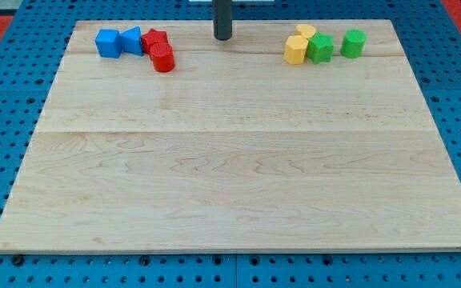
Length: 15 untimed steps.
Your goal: Move the red circle towards the top center
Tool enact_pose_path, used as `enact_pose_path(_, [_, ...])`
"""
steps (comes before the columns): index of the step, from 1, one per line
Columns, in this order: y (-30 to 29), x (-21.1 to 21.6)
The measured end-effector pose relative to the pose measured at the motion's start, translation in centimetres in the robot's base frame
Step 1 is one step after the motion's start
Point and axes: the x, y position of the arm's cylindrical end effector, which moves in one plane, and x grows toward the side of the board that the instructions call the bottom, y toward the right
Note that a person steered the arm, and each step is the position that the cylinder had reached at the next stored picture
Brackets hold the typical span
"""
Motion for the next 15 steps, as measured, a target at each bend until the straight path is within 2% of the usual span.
enact_pose_path(6, [0.1,-0.3])
enact_pose_path(8, [5.8,-3.3])
enact_pose_path(9, [7.1,-2.6])
enact_pose_path(11, [1.2,3.4])
enact_pose_path(12, [-2.9,10.7])
enact_pose_path(13, [-13.5,11.7])
enact_pose_path(15, [-14.6,6.9])
